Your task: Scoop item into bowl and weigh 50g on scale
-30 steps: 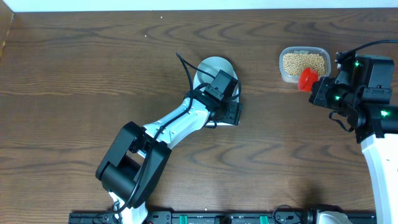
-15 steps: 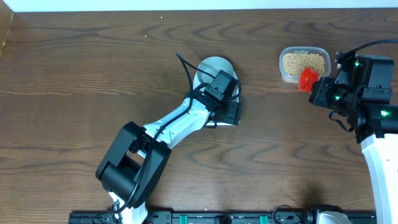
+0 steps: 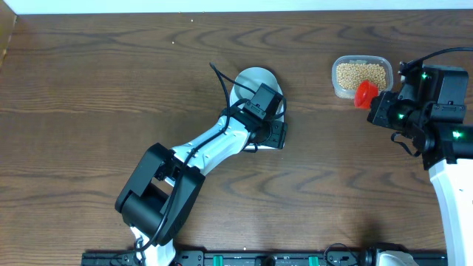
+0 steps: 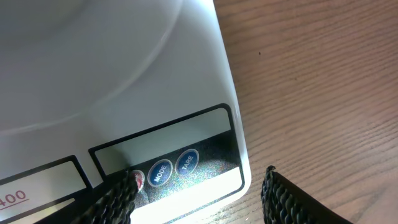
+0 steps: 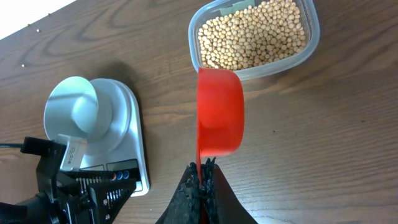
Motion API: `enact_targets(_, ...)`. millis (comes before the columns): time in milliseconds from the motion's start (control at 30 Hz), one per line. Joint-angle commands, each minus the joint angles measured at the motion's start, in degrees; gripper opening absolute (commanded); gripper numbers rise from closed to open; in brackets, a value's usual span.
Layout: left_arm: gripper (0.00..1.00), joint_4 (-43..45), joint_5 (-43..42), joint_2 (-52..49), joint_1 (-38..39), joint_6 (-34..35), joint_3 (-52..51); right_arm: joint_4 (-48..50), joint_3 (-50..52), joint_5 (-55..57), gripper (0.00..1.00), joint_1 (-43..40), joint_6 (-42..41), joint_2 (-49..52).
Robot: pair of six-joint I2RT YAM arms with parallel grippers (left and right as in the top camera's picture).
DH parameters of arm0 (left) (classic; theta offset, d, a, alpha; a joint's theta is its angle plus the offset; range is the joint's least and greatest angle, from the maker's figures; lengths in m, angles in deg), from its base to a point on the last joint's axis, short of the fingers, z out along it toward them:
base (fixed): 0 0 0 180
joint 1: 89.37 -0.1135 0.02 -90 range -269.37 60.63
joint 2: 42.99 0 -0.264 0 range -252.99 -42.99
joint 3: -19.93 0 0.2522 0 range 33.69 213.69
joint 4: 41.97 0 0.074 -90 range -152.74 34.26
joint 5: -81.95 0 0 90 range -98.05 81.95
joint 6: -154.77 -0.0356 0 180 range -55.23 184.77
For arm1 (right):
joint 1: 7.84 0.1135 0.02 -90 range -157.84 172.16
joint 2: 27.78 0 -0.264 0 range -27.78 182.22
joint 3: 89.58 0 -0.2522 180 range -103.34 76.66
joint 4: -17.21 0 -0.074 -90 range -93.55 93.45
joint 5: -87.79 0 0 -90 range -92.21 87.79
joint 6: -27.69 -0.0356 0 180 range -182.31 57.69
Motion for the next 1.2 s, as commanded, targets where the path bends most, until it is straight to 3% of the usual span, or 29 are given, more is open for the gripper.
enact_targets(0,0.67,-0.04,0.33,-1.73,0.85,-1.20,-0.57,0.13,-0.90,0.46,0.01,-0.17,0.72,0.09)
enact_targets(1167,0.67,0.13,3.85,-1.84,1.29,-1.18,-0.57,0.13,-0.90,0.48,0.01,-0.17,0.74,0.09)
